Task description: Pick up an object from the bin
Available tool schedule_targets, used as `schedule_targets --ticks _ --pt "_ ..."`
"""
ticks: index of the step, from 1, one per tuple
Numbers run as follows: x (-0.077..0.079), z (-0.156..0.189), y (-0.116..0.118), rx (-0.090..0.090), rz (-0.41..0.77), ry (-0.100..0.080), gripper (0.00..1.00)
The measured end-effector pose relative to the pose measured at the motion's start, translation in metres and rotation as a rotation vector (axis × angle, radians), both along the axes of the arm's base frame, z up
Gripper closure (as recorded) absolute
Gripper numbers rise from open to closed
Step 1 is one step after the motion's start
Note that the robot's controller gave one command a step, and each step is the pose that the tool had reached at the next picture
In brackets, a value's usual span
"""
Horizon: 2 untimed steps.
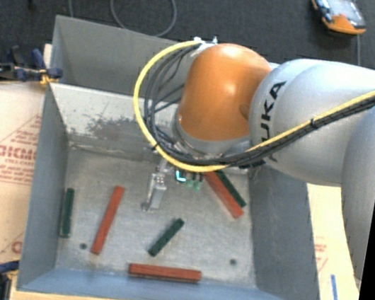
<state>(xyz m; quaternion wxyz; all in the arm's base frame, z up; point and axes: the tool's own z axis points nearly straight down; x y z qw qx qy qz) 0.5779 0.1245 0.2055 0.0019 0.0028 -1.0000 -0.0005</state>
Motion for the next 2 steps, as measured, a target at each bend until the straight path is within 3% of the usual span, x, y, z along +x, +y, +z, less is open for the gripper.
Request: schedule_targets --ticks 1,2 --pt "-0.022 -0.135 0.018 0.000 0.299 -0.011 0.00" --pt "-0.013 -0.133 0.069 0.002 0.995 -0.010 0.00"
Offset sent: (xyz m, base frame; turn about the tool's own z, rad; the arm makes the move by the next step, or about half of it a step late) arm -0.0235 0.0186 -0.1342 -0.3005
